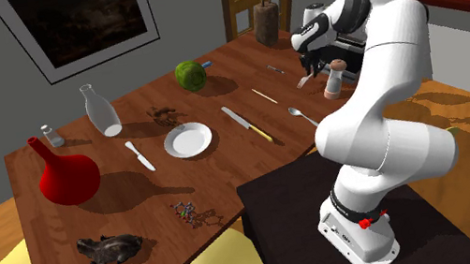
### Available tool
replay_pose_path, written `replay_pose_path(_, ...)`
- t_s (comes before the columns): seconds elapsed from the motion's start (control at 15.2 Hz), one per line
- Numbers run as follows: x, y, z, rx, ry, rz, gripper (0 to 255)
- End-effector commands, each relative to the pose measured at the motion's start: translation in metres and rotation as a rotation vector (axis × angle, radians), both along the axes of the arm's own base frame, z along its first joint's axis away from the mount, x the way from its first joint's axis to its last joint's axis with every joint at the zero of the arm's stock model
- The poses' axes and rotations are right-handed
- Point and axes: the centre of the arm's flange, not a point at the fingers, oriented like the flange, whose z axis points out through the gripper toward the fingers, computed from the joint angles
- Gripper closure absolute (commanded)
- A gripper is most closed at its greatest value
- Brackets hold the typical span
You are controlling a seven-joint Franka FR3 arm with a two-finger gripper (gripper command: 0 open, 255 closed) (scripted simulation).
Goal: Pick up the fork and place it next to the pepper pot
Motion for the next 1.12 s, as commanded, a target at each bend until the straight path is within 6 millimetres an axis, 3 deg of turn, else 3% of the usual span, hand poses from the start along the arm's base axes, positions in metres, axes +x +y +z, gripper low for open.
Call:
replay_pose_path(0.0, 0.000, 0.000, -0.010, 0.000, -0.001, 0.000, 255)
replay_pose_path(0.26, 0.000, 0.000, -0.028, 0.000, 0.000, 0.000, 255)
replay_pose_path(0.73, 0.000, 0.000, -0.028, 0.000, -0.001, 0.000, 255)
replay_pose_path(0.79, 0.000, 0.000, -0.028, 0.000, -0.001, 0.000, 0)
replay_pose_path(1.06, 0.000, 0.000, -0.028, 0.000, -0.001, 0.000, 0)
